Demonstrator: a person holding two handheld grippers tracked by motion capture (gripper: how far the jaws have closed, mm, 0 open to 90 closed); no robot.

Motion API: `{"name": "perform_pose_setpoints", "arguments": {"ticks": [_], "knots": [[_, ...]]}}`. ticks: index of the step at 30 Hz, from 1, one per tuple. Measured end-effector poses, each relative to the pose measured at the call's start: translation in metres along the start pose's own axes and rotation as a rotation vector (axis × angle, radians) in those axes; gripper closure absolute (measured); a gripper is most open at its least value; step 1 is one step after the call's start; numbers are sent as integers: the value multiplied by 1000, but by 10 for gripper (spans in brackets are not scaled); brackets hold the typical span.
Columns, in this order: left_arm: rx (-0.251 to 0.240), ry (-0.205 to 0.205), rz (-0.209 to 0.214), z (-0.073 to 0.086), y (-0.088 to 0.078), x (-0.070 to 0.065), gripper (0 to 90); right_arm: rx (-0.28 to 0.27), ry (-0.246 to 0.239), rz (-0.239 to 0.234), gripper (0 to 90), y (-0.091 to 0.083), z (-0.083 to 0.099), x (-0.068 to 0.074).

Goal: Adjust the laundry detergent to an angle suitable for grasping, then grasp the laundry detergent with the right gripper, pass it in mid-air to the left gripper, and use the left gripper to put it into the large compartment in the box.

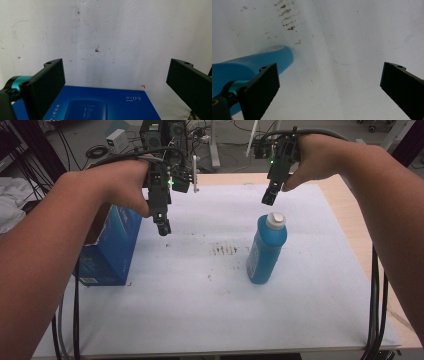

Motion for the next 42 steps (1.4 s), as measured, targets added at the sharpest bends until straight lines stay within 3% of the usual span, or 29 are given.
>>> {"name": "perform_pose_setpoints", "arguments": {"ticks": [19,28,31,42], "knots": [[14,-7,-20,2,-3,-7,19,-20,19,19,16,-3,6,4],[9,-13,-24,1,-6,-12,18,-27,4,22,16,-2,5,6],[12,-13,-26,0,-5,-12,18,-32,21,26,16,-3,5,4],[14,-16,-23,2,-3,-8,18,-29,18,21,16,1,6,1]]}}
Point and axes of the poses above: each handheld gripper's, and its own axes: y roughly forward along the jaws, z roughly out of its underside, x roughly to its left, the point moved 2 cm from there along y, roughly forward along the jaws, and after that the axes turned 14 degrees about -y, right-handed, at the moved point
